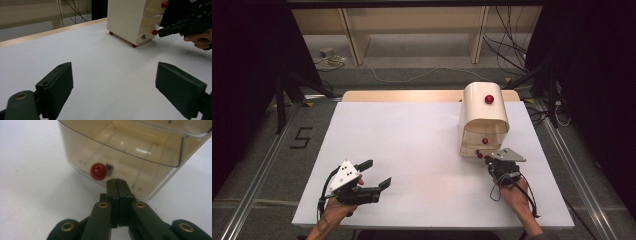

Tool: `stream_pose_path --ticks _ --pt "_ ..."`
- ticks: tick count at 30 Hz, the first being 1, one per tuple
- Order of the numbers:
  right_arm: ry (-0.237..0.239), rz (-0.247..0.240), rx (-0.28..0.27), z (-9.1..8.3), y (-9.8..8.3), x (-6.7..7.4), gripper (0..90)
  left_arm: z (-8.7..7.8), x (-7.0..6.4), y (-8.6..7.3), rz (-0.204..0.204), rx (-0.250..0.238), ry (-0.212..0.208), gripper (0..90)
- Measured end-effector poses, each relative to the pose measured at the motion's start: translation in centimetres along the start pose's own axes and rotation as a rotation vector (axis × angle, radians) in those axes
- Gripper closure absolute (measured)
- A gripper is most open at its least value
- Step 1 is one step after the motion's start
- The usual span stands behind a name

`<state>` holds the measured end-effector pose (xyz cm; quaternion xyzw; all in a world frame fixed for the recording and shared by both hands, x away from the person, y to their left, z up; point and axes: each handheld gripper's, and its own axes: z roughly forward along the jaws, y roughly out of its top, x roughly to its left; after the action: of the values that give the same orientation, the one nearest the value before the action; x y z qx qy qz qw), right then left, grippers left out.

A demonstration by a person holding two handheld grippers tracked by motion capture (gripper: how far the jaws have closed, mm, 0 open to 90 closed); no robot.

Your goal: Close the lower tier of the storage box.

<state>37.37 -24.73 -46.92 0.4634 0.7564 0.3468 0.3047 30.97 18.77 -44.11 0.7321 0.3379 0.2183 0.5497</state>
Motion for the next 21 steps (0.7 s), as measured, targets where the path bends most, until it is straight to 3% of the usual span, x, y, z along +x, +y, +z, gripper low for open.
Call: stream_pose_path --ticks 9,17,21 --pt "0.046 0.018 -0.034 -1.3 0.4 0.9 79.4 -0.1 0.0 0.0 0.001 -0.002 -0.001 14.3" --pt "0.096 0.013 -0.067 -2.4 0.9 2.0 57.5 -0.1 0.0 0.0 0.001 -0.002 0.001 14.3" --pt "0.141 0.038 -0.080 -2.7 1.1 2.4 47.8 -0.2 0.0 -0.1 0.001 -0.002 0.001 14.3"
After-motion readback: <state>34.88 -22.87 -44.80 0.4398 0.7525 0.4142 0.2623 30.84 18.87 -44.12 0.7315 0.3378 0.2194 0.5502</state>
